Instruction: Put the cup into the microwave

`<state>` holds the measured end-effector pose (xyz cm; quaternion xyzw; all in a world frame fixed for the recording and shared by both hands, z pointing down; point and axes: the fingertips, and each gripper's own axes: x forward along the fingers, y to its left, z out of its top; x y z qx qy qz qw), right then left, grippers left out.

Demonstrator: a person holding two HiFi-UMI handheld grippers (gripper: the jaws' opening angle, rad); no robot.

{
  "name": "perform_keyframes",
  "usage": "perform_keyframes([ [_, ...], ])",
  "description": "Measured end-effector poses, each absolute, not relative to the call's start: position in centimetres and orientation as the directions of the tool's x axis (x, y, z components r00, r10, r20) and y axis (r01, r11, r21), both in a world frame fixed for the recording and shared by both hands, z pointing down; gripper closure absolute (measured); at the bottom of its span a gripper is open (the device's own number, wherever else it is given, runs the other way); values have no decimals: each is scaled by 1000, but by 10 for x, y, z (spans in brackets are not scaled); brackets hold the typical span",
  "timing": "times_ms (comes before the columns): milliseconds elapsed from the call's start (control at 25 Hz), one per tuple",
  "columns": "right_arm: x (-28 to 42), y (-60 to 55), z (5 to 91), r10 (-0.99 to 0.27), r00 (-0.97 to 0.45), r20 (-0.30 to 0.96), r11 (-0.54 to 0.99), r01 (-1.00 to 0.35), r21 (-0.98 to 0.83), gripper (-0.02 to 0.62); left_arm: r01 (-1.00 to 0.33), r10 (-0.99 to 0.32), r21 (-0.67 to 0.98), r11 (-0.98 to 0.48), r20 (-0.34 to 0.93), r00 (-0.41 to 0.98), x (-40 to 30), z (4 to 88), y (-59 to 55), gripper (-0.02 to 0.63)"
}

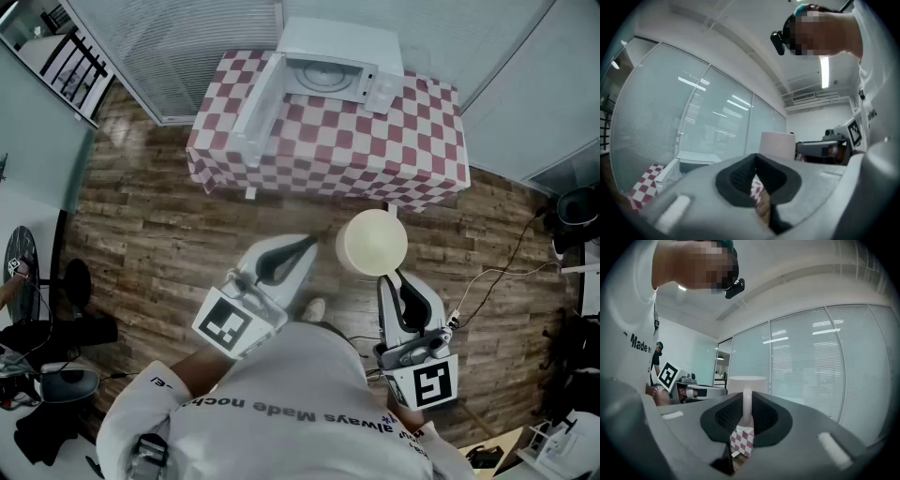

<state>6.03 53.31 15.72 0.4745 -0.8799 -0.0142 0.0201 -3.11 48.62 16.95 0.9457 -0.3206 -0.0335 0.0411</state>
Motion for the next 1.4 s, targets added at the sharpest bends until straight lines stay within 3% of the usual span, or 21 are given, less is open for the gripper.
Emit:
perform_keyframes([
  [760, 113, 516, 169, -822, -568, 33, 569, -822, 28, 554, -658, -665, 129, -742, -19, 747, 9, 188, 472, 603],
  [1400, 76, 392, 163, -824, -566, 27, 567, -822, 57, 554, -659, -669, 137, -740, -51, 741, -28, 178, 346, 603],
])
